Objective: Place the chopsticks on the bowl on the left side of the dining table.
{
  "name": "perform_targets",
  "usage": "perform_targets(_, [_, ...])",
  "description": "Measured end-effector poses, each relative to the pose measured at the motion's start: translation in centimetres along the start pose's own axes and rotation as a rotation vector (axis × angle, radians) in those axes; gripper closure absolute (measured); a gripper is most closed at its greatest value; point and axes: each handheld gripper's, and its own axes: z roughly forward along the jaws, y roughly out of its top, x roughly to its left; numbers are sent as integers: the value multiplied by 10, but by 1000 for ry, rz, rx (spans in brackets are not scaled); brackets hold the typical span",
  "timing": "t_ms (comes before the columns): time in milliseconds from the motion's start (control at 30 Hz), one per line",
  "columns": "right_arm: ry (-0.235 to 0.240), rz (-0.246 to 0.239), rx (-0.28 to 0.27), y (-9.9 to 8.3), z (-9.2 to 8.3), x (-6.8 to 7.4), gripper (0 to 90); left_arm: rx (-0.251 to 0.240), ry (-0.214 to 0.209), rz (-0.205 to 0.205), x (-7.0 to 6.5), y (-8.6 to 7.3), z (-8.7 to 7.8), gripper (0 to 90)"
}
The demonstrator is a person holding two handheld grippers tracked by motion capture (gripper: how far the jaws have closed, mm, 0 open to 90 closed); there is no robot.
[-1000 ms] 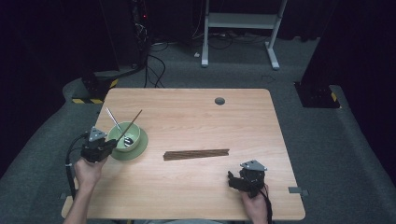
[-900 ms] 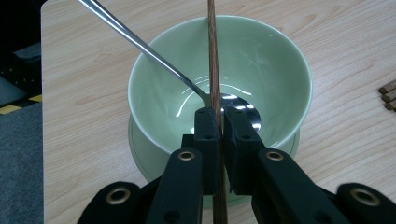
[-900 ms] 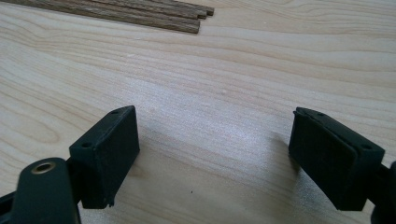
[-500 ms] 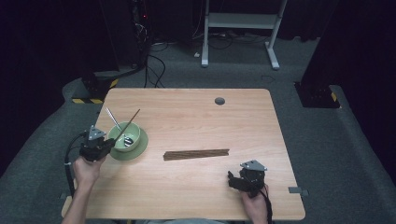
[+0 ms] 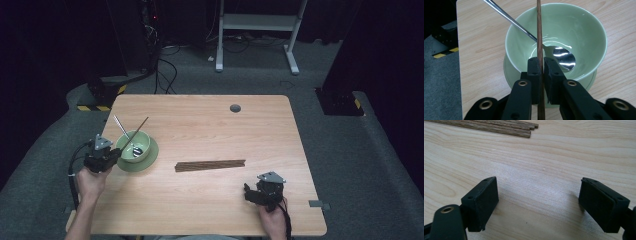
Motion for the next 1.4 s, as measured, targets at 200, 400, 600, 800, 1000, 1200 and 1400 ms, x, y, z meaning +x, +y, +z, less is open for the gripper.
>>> perform_targets(200, [0,1,0,0,0,0,159,-20,-1,-28,2,0,-3,704])
perform_targets(400, [-1,1,0,0,0,0,159,-48,-29,-102,3,-2,-2,510])
perform_targets(600, [0,1,0,0,0,0,159,-75,-54,-143,2,2,-5,426])
perform_targets(800, [-1,1,0,0,0,0,159,-107,-57,-144,-3,7,-10,392])
perform_targets(1000, [0,1,0,0,0,0,159,-157,-33,-105,-12,10,-13,383])
perform_targets(1200, [-1,1,0,0,0,0,159,-187,-45,-83,-22,16,-15,371])
perform_targets(1400, [-1,1,0,0,0,0,159,-172,-79,-90,-30,22,-11,361])
